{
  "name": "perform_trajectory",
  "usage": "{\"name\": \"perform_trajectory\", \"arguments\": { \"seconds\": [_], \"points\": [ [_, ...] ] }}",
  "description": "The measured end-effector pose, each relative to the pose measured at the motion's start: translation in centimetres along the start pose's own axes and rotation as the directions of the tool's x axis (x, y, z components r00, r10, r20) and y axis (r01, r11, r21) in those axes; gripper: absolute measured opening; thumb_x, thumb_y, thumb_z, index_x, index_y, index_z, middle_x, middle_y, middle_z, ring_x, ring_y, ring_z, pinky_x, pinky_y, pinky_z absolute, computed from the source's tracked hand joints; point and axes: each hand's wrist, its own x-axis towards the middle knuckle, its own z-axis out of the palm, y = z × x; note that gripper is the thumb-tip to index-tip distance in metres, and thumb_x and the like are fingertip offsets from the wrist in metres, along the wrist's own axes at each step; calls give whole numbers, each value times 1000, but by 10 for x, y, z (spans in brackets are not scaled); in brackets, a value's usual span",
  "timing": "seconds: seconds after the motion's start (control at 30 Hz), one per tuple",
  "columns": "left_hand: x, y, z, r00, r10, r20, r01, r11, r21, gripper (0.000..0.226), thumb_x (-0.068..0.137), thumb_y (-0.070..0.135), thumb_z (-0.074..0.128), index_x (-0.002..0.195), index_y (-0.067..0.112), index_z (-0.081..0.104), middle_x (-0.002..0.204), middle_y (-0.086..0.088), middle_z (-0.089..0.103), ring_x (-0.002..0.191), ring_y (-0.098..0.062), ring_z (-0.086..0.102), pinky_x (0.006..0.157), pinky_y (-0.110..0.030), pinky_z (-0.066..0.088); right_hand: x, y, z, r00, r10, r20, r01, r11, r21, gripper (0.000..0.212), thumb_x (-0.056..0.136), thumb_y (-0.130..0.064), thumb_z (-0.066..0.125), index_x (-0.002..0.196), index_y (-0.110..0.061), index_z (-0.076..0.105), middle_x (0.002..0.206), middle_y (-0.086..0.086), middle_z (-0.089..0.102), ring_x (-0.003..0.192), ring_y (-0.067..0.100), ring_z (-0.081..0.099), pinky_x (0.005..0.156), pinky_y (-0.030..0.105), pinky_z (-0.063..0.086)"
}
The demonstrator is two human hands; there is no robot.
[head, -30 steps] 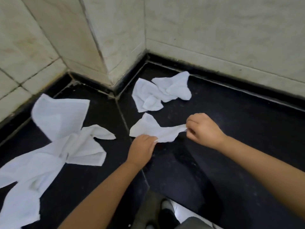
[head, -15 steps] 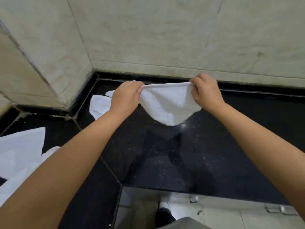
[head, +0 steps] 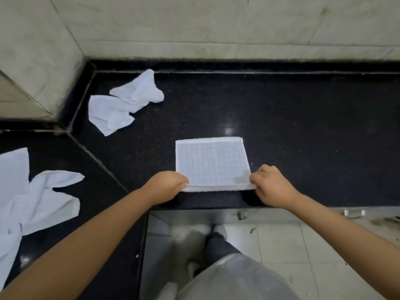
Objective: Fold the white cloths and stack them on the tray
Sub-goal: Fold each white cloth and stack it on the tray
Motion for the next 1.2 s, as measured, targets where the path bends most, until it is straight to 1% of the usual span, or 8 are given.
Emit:
{"name": "perform_trajectory", "arguments": {
  "seconds": [0.13,0.27,0.4,0.6,0.7,0.93,1.1,1.2],
  "points": [
    [8,-2,1,995,-51,89,64,986,-155,22,95,13,48,81,3,62,67,8,52,66,-10,46,64,-21,35,16,17,-13,953,84,290,-150,965,214,17,82,-2,42,87,-6,58,85,8,59,82,26,54,70,32,39],
    [32,-17,-9,974,-226,-21,213,942,-261,17,94,12,48,92,5,64,81,2,60,77,-16,55,71,-26,40,53,42,-21,975,124,187,-180,929,322,23,84,1,46,95,0,66,99,12,67,90,25,59,72,21,37],
    [57,-23,-22,905,-415,-94,392,899,-195,23,96,16,45,113,9,59,104,-9,65,93,-25,61,80,-34,48,94,58,-24,968,235,90,-252,893,374,23,87,0,48,102,0,65,107,12,64,100,25,57,81,18,37],
    [93,-29,-22,814,-555,-170,541,832,-123,22,95,16,44,104,5,61,102,-13,63,90,-26,59,69,-32,43,129,68,-7,952,296,74,-300,867,397,23,88,1,47,99,0,67,105,15,63,98,27,58,81,21,41],
    [103,-34,-14,776,-605,-180,590,797,-133,22,94,14,45,103,5,64,108,-12,59,96,-26,57,74,-33,44,136,72,3,951,295,91,-307,874,377,22,87,2,47,94,1,67,102,17,62,95,28,59,82,28,46],
    [103,-42,-4,845,-523,-116,524,851,-18,35,97,17,41,130,14,52,126,-7,52,117,-22,47,89,-32,43,131,58,15,949,293,118,-312,931,191,32,86,3,42,112,-4,58,109,12,55,104,29,52,81,32,45],
    [101,-39,-11,890,-450,-76,456,885,98,30,98,17,38,119,7,56,119,-10,50,113,-22,46,82,-30,43,134,50,8,931,321,175,-347,927,146,26,81,10,41,95,2,61,92,10,47,100,31,52,70,29,40],
    [98,-40,-34,909,-386,-156,398,916,50,27,95,17,45,113,5,61,117,-12,50,110,-25,47,84,-34,44,137,56,-14,932,327,155,-354,913,203,25,79,6,44,92,3,65,93,15,52,95,34,56,67,28,41]
  ]
}}
